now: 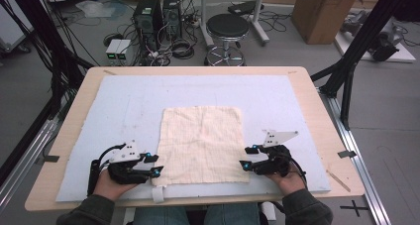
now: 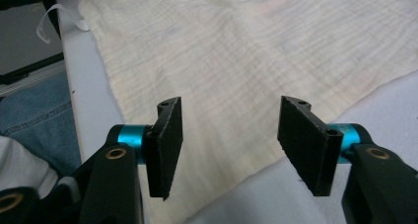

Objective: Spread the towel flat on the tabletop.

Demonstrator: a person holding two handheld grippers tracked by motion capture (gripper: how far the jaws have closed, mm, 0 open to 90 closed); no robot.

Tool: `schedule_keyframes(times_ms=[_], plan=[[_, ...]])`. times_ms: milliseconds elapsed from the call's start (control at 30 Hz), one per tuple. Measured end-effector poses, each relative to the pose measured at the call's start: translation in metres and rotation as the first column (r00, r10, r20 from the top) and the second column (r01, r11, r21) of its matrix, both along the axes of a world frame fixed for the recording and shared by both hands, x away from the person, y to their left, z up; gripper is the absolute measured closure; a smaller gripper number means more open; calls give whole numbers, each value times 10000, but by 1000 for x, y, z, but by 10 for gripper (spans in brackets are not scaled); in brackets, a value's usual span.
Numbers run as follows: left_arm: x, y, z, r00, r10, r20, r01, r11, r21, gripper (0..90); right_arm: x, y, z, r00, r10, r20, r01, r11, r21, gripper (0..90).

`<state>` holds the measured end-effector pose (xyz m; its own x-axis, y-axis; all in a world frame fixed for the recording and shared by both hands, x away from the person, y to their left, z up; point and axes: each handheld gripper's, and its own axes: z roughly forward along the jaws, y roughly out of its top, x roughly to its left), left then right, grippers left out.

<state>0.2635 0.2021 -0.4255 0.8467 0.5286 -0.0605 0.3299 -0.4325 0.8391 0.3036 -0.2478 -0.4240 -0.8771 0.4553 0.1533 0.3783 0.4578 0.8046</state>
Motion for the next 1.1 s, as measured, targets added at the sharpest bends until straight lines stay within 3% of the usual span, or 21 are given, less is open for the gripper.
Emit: schedule_keyframes(times_ms=[500,700,1100], plan=[[3,2,2,9977,677,-37,-677,9977,-87,397,-3,3,0,9956,-778,520,790,9966,-214,221],[3,4,4,9965,837,15,-836,9959,-332,391,-3,0,1,9942,-890,606,892,9960,-10,197],[4,6,6,9962,873,31,-871,9956,-348,383,-2,1,1,9936,-941,628,944,9955,-16,197]])
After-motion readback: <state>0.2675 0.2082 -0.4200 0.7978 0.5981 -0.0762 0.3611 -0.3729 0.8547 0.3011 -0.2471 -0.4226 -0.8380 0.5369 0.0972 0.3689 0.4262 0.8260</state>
